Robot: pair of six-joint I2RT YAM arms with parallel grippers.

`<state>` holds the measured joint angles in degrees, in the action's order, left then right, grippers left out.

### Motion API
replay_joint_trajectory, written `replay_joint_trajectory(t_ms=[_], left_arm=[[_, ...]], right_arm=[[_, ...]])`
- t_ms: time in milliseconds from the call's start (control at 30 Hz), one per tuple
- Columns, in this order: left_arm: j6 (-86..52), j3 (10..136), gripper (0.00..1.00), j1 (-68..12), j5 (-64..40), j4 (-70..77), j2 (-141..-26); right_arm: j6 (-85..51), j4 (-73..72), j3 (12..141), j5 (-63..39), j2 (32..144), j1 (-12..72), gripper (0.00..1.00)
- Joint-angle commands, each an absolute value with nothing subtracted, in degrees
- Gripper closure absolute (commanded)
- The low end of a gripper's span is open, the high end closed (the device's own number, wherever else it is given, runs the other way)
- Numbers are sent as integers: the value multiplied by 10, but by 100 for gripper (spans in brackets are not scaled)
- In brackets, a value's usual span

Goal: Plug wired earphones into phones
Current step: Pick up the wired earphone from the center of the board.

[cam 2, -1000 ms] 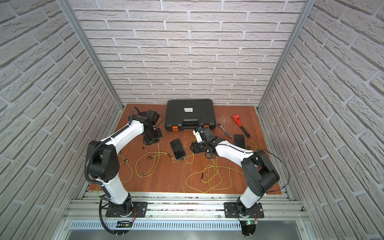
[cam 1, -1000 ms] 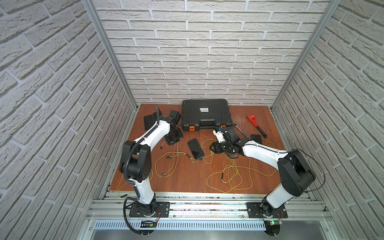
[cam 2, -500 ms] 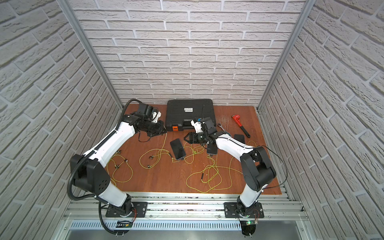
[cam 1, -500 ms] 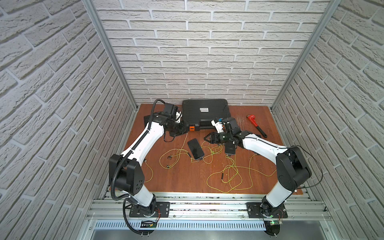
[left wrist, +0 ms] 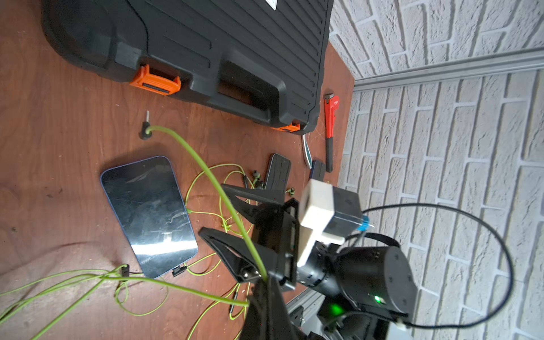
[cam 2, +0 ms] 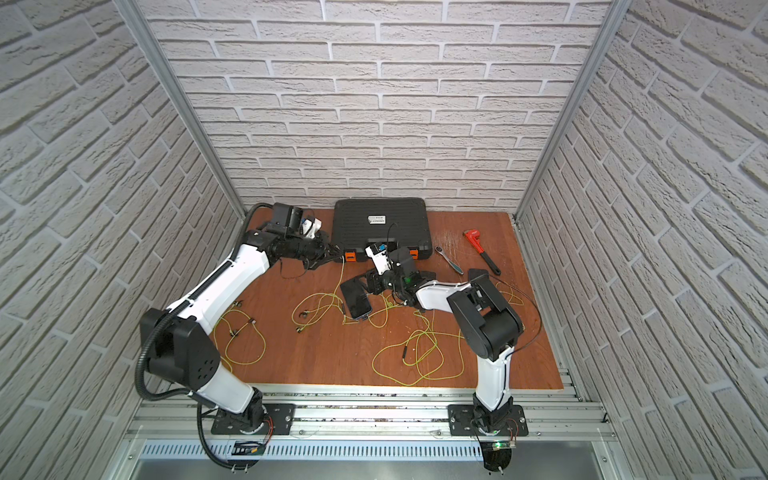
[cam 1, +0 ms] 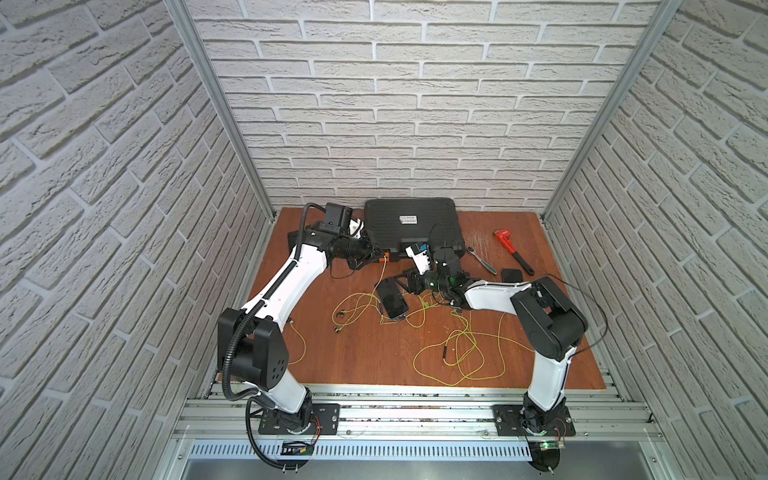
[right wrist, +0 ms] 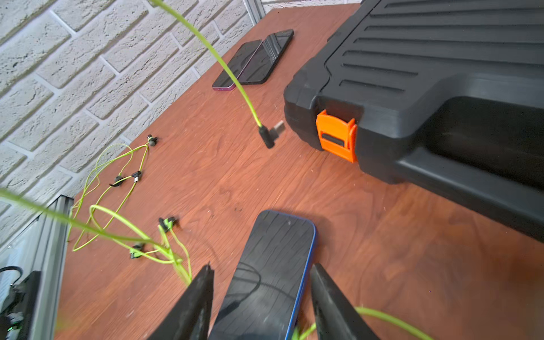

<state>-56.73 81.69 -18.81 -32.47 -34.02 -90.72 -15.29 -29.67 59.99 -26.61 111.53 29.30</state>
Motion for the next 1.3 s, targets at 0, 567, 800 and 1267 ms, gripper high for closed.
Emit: replay_joint_trajectory(t_ms=[0,567,800,1267], left_arm=[[-609,806,100,-194,-331,-299,-876],[-640,778,100,-204,-318,-263,-861],[-643,774,100,-206,-317,-258,-858],[-652,767,100,-207,-319,-244,-860]], right_arm=[[-170,-412,632,-291,1120,293,46],[-201,-409,722,-326,1197,327,45],[-216,-433,734,-280,1215,328,45],[-233,-415,774,-279,1247,343,58]])
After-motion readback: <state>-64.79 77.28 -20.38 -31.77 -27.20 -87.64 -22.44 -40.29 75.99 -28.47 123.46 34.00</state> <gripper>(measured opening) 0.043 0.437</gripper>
